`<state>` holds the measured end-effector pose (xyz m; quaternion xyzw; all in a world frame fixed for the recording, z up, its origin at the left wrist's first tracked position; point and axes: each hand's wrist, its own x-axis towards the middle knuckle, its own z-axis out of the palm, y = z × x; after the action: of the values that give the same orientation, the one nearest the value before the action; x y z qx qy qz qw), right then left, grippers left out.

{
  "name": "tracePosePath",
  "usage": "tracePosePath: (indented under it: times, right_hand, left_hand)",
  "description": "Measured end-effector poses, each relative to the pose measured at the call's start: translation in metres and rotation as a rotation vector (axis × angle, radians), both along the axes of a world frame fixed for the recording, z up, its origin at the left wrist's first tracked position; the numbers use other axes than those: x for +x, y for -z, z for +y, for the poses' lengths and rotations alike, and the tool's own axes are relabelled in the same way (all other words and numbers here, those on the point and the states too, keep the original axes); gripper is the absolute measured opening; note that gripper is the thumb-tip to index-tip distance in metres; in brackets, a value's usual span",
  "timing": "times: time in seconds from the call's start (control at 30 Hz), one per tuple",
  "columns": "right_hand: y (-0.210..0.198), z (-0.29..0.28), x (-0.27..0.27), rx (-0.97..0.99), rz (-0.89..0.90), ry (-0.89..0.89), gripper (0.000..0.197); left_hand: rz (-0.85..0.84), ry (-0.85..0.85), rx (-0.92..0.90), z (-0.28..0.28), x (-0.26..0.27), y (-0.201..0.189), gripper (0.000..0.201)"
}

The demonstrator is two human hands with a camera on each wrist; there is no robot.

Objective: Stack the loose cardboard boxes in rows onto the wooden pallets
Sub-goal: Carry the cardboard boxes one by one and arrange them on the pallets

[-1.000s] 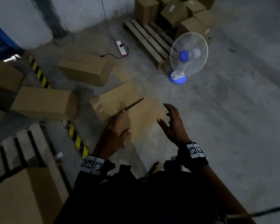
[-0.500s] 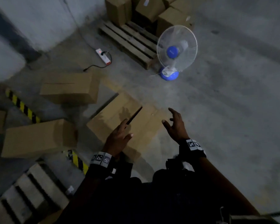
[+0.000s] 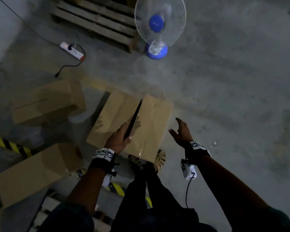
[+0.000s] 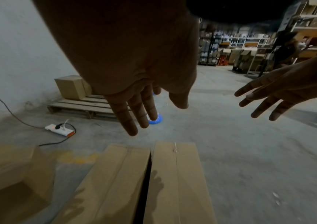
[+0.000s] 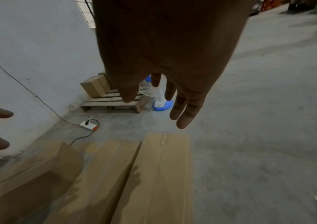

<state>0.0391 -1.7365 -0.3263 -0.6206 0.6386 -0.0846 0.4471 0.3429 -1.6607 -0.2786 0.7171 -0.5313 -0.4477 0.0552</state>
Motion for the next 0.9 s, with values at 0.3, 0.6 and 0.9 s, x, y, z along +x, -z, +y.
tracePosePath:
  times: [0.3, 0.6, 0.9]
  right_hand:
    - [0.155, -0.017, 0.015, 0.128, 0.002, 0.170, 0.077]
    - [0.284, 0.019, 0.025, 0.181, 0.063, 0.141, 0.081]
    - [0.339, 0.056, 0.035, 0.183, 0.010, 0.219, 0.088]
  left_hand:
    - [-0.006, 0.084, 0.047, -0.046, -0.012, 0.154, 0.072]
    - [-0.035, 0.044, 0.156, -0.055, -0.014, 0.306, 0.076]
    - [-0.019, 0.036, 0.166, -0.072, -0.004, 0.380, 0.081]
